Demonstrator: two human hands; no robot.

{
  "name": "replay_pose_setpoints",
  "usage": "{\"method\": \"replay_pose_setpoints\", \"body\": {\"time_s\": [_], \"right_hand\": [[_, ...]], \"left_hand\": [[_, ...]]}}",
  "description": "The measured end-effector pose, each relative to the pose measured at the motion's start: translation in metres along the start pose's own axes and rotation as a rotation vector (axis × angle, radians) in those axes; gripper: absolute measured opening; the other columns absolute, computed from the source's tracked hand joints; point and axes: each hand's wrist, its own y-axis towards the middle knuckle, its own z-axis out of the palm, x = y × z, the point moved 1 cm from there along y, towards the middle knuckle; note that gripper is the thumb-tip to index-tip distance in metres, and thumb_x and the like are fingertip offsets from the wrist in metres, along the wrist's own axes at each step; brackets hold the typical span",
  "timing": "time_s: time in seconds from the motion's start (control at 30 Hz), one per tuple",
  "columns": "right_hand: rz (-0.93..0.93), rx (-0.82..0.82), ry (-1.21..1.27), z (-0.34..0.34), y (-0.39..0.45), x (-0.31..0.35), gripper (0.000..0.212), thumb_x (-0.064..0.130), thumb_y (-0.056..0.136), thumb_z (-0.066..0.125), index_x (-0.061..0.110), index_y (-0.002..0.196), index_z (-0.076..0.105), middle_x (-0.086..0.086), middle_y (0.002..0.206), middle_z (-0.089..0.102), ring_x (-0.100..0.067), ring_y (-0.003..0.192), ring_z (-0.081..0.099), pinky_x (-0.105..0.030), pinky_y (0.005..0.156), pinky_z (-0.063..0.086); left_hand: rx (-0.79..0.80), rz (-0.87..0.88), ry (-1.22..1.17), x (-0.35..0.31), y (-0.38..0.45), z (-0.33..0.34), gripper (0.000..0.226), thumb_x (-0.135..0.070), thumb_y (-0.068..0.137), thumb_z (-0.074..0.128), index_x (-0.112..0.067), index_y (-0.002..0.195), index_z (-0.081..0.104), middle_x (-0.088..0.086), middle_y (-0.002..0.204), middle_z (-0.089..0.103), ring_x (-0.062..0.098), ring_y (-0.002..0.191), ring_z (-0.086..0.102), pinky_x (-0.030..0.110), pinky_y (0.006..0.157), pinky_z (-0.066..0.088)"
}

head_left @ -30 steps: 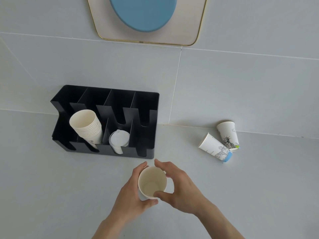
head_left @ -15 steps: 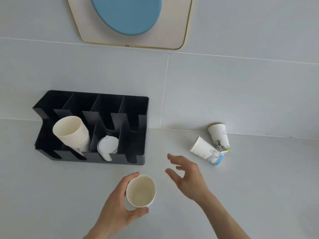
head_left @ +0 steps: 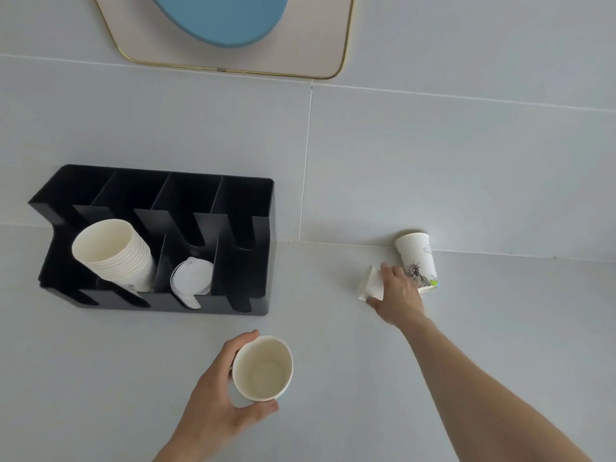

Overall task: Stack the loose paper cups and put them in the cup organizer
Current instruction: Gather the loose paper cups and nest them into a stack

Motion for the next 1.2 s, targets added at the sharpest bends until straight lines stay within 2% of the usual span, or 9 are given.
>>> {"method": "replay_pose_setpoints", "body": {"time_s": [0.17, 0.3, 0.43, 0.57, 0.77, 0.83, 0.93, 1.07, 1.2], "right_hand": [[-0.046, -0.040, 0.022, 0.001, -0.026, 0.021, 0.080, 0.042, 0.076, 0.086, 0.011, 0.139, 0.047, -0.008, 0.130, 0.049, -0.032, 0.115, 0.059, -0.040, 0.091, 0.049], [-0.074, -0.193, 0.500, -0.026, -0.061, 0.050, 0.090, 0.039, 0.070, 0.091, 0.017, 0.142, 0.042, -0.002, 0.131, 0.056, -0.026, 0.114, 0.060, -0.038, 0.087, 0.051], [-0.312, -0.212, 0.903, -0.071, -0.111, 0.081, 0.098, 0.051, 0.071, 0.084, 0.036, 0.153, 0.032, 0.010, 0.137, 0.057, -0.011, 0.116, 0.062, -0.020, 0.091, 0.054], [-0.512, -0.113, 1.147, -0.081, -0.154, 0.110, 0.089, 0.038, 0.073, 0.088, 0.026, 0.149, 0.042, 0.008, 0.137, 0.060, -0.021, 0.126, 0.062, -0.021, 0.100, 0.052], [-0.587, 0.048, 0.855, -0.039, -0.168, 0.129, 0.091, 0.040, 0.075, 0.088, 0.032, 0.150, 0.037, 0.016, 0.138, 0.054, -0.010, 0.126, 0.057, -0.031, 0.102, 0.054], [-0.610, 0.099, 0.729, -0.028, -0.169, 0.127, 0.092, 0.048, 0.077, 0.085, 0.037, 0.152, 0.033, 0.018, 0.142, 0.050, -0.004, 0.129, 0.052, -0.029, 0.106, 0.050], [-0.613, 0.165, 0.635, -0.016, -0.167, 0.120, 0.095, 0.058, 0.080, 0.078, 0.028, 0.158, 0.031, 0.017, 0.149, 0.049, -0.002, 0.132, 0.049, -0.028, 0.112, 0.044], [-0.618, 0.153, 0.543, -0.009, -0.162, 0.113, 0.084, 0.054, 0.088, 0.073, 0.027, 0.158, 0.035, 0.015, 0.152, 0.049, -0.004, 0.134, 0.049, -0.025, 0.113, 0.042], [-0.594, 0.181, 0.580, -0.004, -0.157, 0.108, 0.081, 0.049, 0.089, 0.075, 0.029, 0.158, 0.036, 0.014, 0.147, 0.055, 0.003, 0.121, 0.050, -0.020, 0.108, 0.043]], "left_hand": [[0.001, -0.027, -0.010, -0.004, 0.002, 0.000, 0.100, -0.040, 0.056, 0.097, -0.046, 0.140, 0.044, -0.023, 0.140, 0.057, 0.007, 0.124, 0.059, 0.038, 0.105, 0.051], [-0.003, -0.046, -0.002, -0.005, 0.003, 0.001, 0.099, -0.038, 0.056, 0.097, -0.048, 0.139, 0.043, -0.023, 0.138, 0.058, 0.006, 0.123, 0.059, 0.039, 0.106, 0.051], [-0.005, -0.054, 0.010, -0.005, 0.004, 0.002, 0.099, -0.036, 0.057, 0.098, -0.047, 0.139, 0.044, -0.025, 0.137, 0.057, 0.004, 0.123, 0.059, 0.037, 0.106, 0.052], [-0.002, -0.062, 0.015, -0.006, 0.005, 0.002, 0.097, -0.038, 0.056, 0.097, -0.050, 0.136, 0.044, -0.022, 0.128, 0.064, 0.006, 0.115, 0.064, 0.039, 0.098, 0.056], [0.006, -0.091, -0.014, -0.007, 0.006, 0.003, 0.092, -0.048, 0.053, 0.096, -0.065, 0.124, 0.040, -0.035, 0.122, 0.061, 0.000, 0.118, 0.062, 0.032, 0.099, 0.057], [0.000, -0.078, -0.026, -0.008, 0.006, 0.002, 0.094, -0.053, 0.053, 0.097, -0.059, 0.129, 0.042, -0.033, 0.125, 0.061, 0.000, 0.118, 0.062, 0.032, 0.098, 0.057], [0.005, -0.042, -0.025, -0.010, 0.006, 0.002, 0.106, -0.066, 0.052, 0.093, -0.055, 0.140, 0.035, -0.034, 0.135, 0.054, -0.004, 0.122, 0.057, 0.025, 0.096, 0.054], [0.032, -0.014, -0.007, -0.009, 0.007, 0.002, 0.122, -0.056, 0.055, 0.095, -0.056, 0.150, 0.020, -0.037, 0.147, 0.042, -0.005, 0.130, 0.051, 0.027, 0.104, 0.050], [0.069, -0.012, -0.057, -0.008, 0.006, 0.000, 0.106, -0.053, 0.064, 0.094, -0.052, 0.149, 0.032, -0.025, 0.144, 0.052, 0.005, 0.129, 0.055, 0.035, 0.107, 0.052]]}}
